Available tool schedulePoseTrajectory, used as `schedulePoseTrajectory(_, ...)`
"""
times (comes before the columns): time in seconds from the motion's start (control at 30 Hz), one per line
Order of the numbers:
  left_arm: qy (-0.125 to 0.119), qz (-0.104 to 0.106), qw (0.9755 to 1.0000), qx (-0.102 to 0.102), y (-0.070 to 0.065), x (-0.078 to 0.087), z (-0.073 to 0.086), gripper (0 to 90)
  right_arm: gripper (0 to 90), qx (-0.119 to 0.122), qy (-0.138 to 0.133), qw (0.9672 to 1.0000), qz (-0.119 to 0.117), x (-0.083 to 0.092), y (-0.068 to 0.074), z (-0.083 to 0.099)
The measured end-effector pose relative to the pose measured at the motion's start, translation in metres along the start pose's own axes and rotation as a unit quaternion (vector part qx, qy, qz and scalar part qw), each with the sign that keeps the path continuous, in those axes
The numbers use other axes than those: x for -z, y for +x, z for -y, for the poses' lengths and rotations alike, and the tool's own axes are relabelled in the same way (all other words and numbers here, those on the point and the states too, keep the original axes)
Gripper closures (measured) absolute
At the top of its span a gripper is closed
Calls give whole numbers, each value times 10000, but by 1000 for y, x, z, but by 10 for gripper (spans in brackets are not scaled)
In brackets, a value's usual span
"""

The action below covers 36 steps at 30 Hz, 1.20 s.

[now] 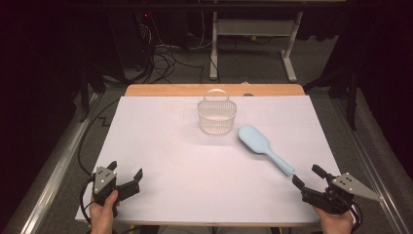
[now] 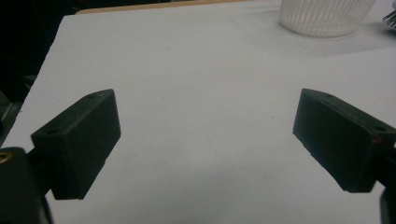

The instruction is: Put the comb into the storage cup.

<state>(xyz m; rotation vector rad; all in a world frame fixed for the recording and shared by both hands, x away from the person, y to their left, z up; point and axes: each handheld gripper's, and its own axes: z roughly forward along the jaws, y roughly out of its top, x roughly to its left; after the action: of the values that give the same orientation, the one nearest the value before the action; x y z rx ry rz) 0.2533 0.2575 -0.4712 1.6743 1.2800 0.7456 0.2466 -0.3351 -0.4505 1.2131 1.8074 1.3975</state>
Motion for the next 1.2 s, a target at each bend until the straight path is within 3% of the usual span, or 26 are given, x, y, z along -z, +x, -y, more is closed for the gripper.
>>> schedulePoseTrajectory(1.2, 6, 90, 9999, -48, -2, -2, 0, 84, 171, 17, -121, 9999, -36, 4, 1, -1)
